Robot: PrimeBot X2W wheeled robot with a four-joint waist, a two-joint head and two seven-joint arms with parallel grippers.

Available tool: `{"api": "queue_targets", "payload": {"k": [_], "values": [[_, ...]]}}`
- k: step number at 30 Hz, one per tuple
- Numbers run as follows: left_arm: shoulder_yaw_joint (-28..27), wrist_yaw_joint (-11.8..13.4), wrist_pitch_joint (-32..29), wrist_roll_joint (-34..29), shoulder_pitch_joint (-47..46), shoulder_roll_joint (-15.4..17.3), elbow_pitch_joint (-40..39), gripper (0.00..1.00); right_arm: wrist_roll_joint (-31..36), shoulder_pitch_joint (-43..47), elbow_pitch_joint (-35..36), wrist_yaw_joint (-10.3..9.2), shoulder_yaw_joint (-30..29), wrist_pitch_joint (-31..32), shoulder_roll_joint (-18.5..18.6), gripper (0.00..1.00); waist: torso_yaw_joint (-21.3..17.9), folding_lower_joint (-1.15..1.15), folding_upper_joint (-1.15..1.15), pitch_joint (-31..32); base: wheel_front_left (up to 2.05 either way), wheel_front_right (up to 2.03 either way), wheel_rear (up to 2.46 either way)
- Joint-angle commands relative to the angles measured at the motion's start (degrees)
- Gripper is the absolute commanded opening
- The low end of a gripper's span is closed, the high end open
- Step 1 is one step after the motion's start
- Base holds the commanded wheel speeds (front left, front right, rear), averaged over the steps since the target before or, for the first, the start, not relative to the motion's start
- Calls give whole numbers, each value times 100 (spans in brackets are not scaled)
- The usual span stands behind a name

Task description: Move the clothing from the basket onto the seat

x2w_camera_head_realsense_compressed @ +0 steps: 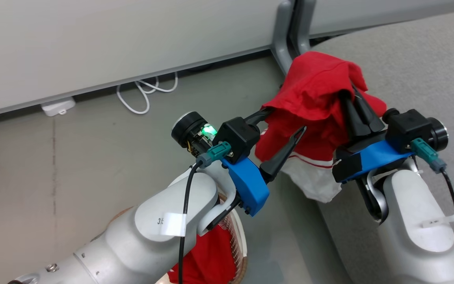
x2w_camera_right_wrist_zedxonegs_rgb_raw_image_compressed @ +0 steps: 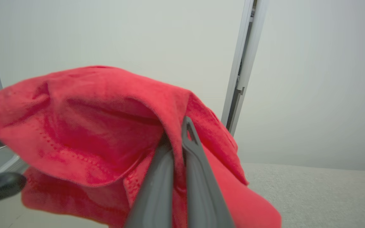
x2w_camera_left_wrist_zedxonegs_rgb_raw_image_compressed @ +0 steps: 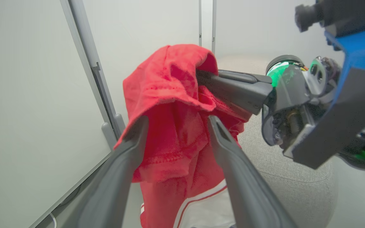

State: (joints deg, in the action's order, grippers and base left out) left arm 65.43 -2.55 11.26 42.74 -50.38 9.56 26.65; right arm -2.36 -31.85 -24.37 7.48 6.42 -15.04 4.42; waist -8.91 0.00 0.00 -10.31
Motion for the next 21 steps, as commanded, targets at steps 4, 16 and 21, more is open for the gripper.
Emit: {"api": "queue_targets", "payload": {"k": [4, 16, 21], "values": [[69, 36, -18, -92, 68, 93, -57, 100, -3, 95, 154, 2, -247, -22, -28, 0, -390, 0, 0, -265, 0, 0, 0], [227, 133, 6, -263, 123, 317, -235, 100, 16, 291, 485, 2, -937, -22, -53, 0, -1044, 0, 0, -539, 0, 0, 0], [306, 151, 0, -346, 125, 374, -301, 100, -1, 462, 672, 2, -1264, -22, -69, 0, -1247, 0, 0, -611, 0, 0, 0]]}}
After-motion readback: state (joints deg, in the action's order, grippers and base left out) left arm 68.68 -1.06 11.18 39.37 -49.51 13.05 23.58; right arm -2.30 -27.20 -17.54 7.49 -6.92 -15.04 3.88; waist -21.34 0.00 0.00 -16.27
